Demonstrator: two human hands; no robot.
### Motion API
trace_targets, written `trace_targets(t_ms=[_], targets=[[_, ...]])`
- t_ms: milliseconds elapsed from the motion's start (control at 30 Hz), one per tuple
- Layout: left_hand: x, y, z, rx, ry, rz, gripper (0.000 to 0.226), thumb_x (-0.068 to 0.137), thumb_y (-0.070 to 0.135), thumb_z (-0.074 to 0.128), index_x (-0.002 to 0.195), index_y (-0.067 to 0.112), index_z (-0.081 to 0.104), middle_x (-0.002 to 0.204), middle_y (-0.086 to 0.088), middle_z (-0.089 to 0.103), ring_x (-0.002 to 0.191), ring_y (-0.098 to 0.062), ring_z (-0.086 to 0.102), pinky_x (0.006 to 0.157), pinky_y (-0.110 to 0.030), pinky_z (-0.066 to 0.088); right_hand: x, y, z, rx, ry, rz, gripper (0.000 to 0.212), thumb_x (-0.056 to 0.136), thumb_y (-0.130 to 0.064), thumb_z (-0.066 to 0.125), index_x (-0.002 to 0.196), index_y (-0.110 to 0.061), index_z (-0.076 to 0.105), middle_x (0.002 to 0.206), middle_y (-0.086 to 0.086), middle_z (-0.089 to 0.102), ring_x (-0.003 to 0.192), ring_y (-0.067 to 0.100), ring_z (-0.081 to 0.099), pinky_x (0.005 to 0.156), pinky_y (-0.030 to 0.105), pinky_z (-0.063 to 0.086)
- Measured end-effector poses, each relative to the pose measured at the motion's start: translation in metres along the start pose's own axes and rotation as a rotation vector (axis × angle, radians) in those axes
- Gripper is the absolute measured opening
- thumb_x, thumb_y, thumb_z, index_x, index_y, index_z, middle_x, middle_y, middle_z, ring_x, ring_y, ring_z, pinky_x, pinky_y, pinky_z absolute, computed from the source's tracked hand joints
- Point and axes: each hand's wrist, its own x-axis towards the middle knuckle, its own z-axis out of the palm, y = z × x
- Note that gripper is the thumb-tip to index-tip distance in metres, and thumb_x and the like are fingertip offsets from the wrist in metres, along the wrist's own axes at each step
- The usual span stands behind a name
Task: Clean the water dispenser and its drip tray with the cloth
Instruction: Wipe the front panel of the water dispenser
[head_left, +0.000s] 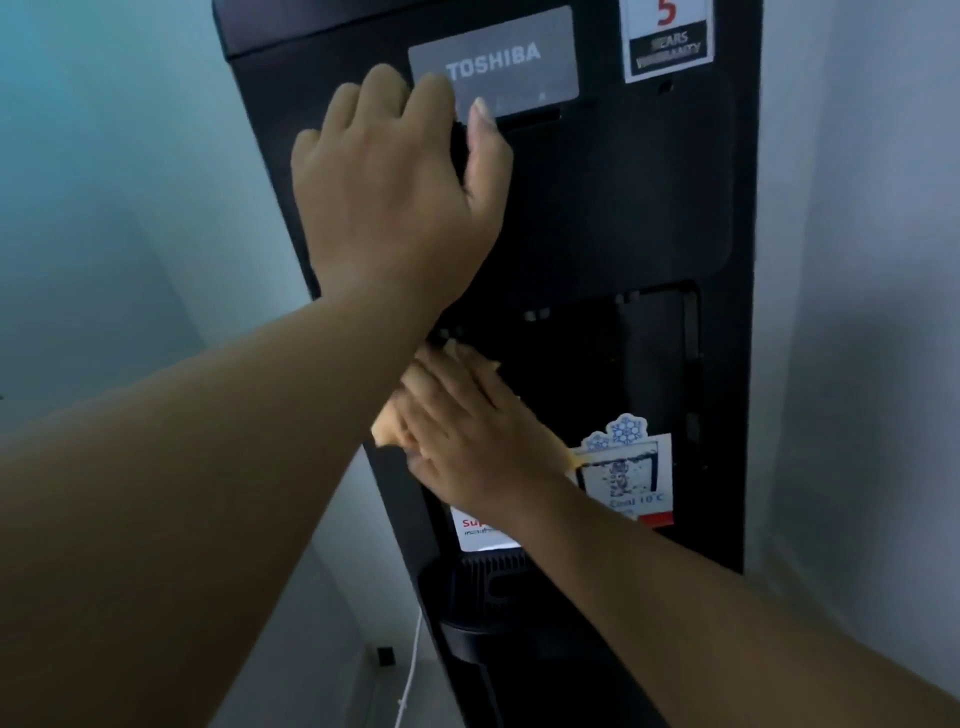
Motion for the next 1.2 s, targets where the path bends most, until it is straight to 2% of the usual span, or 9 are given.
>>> trace_targets(t_ms=[167, 400, 567, 700, 800, 933, 1000, 1100, 1200], targets=[[-0.001, 0.000, -0.001, -0.011, 0.004, -0.005, 0.048, 0.097, 0.045, 0.021, 0.095, 0.011, 0.055, 0.088, -0.003, 0.041, 0.082, -0.021, 0.035, 0.070, -0.035, 0.025, -0.086, 0.075, -0.008, -0.250, -0.189, -0.524, 0.050, 0.099, -0.028, 0.044, 0.146, -0.013, 0.039, 0.160, 0.011, 0.024, 0.147, 0.031, 0.022, 0.122, 0.047, 0.013], [-0.002, 0.000, 0.000, 0.019, 0.023, 0.016, 0.048, 0.098, 0.045, 0.022, 0.095, 0.009, 0.055, 0.090, -0.007, 0.046, 0.084, -0.027, 0.042, 0.070, -0.035, 0.023, -0.043, 0.052, -0.010, -0.160, 0.044, 0.012, 0.052, 0.094, -0.024, 0.047, 0.144, -0.010, 0.039, 0.147, 0.012, 0.042, 0.138, 0.031, 0.036, 0.118, 0.046, 0.017], [-0.003, -0.001, 0.001, 0.020, 0.034, 0.010, 0.047, 0.098, 0.045, 0.021, 0.094, 0.010, 0.053, 0.089, -0.005, 0.039, 0.082, -0.023, 0.035, 0.070, -0.036, 0.023, -0.067, 0.070, -0.017, -0.135, -0.175, -0.443, 0.042, 0.099, -0.015, 0.040, 0.141, -0.016, 0.042, 0.155, 0.006, 0.034, 0.143, 0.028, 0.031, 0.118, 0.044, 0.025], [-0.002, 0.000, 0.002, 0.022, 0.031, -0.005, 0.049, 0.098, 0.045, 0.021, 0.096, 0.009, 0.054, 0.089, -0.005, 0.038, 0.082, -0.023, 0.033, 0.070, -0.036, 0.022, -0.115, 0.174, -0.054, -0.031, -0.250, 0.151, 0.018, 0.091, -0.016, 0.048, 0.108, -0.017, 0.055, 0.121, 0.009, 0.049, 0.116, 0.034, 0.048, 0.098, 0.044, 0.036], [-0.002, -0.001, 0.001, 0.023, 0.021, -0.002, 0.048, 0.098, 0.046, 0.021, 0.095, 0.009, 0.052, 0.090, -0.006, 0.038, 0.084, -0.026, 0.036, 0.071, -0.036, 0.021, -0.128, 0.186, -0.073, 0.075, 0.058, 0.658, 0.033, 0.092, -0.014, 0.044, 0.115, 0.001, 0.061, 0.119, 0.027, 0.054, 0.107, 0.041, 0.051, 0.092, 0.043, 0.040], [-0.005, -0.001, -0.002, 0.008, 0.042, 0.008, 0.046, 0.099, 0.044, 0.023, 0.091, 0.009, 0.050, 0.087, -0.007, 0.038, 0.081, -0.024, 0.032, 0.069, -0.037, 0.021, -0.092, 0.125, -0.062, 0.138, 0.062, 0.213, 0.020, 0.094, -0.015, 0.055, 0.109, -0.020, 0.067, 0.107, -0.009, 0.065, 0.100, -0.002, 0.058, 0.090, 0.022, 0.048], [-0.005, -0.002, -0.002, 0.018, 0.053, 0.014, 0.045, 0.099, 0.044, 0.023, 0.090, 0.009, 0.048, 0.087, -0.008, 0.038, 0.080, -0.024, 0.034, 0.069, -0.037, 0.021, -0.101, 0.125, -0.047, -0.039, -0.007, -0.050, 0.030, 0.096, -0.019, 0.051, 0.125, -0.016, 0.054, 0.137, 0.003, 0.053, 0.129, 0.020, 0.049, 0.112, 0.038, 0.034], [-0.002, 0.000, 0.001, 0.024, 0.051, 0.013, 0.044, 0.099, 0.044, 0.022, 0.090, 0.009, 0.048, 0.089, -0.010, 0.041, 0.085, -0.031, 0.043, 0.070, -0.037, 0.021, -0.132, 0.146, -0.043, -0.105, 0.004, 0.184, 0.044, 0.093, -0.020, 0.047, 0.134, -0.009, 0.041, 0.151, 0.012, 0.030, 0.141, 0.035, 0.027, 0.120, 0.048, 0.016], [-0.001, 0.002, 0.002, 0.024, 0.023, 0.000, 0.049, 0.098, 0.045, 0.021, 0.096, 0.007, 0.053, 0.095, -0.016, 0.051, 0.091, -0.034, 0.047, 0.073, -0.042, 0.030, -0.125, 0.131, -0.044, -0.011, 0.120, 0.341, 0.031, 0.100, -0.017, 0.037, 0.127, -0.007, 0.048, 0.135, 0.014, 0.039, 0.129, 0.036, 0.038, 0.114, 0.047, 0.028]])
